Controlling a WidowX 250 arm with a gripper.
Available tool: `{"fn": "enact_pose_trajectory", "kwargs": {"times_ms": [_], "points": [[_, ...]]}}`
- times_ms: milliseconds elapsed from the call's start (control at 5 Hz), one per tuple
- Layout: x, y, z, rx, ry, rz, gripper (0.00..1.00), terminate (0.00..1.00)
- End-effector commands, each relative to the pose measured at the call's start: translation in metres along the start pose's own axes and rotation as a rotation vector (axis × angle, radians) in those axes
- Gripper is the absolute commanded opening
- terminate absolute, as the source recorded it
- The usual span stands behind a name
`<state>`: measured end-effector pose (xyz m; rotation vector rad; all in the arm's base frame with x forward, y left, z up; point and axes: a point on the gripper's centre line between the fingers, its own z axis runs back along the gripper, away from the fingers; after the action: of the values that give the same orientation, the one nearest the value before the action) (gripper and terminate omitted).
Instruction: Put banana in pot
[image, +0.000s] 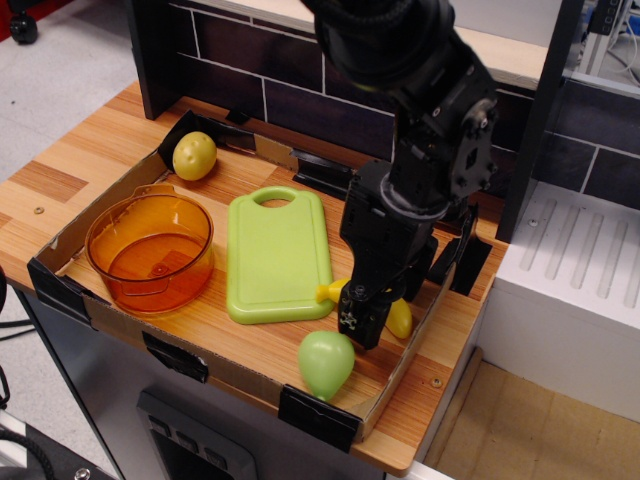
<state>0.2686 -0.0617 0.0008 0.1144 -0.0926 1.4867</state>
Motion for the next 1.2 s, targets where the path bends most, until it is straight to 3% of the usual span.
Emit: {"fn": "enact_pose_trajectory", "kwargs": {"times_ms": [0,400,600,800,1000], "points": [[-0.001,-0.008,-0.001,-0.059,0.003,0.009,0.0,0.0],[0.006,-0.018,0.011,-0.027,0.039,-0.031,0.0,0.0],[0.013,-0.021,0.031,-0.019,0.072,-0.081,0.0,0.0],[0.035,-0.02,0.059,-0.072,0.079,-0.069,0.0,0.0],[0.063,-0.014,0.07,-0.167,0.013,-0.045,0.0,0.0]]}}
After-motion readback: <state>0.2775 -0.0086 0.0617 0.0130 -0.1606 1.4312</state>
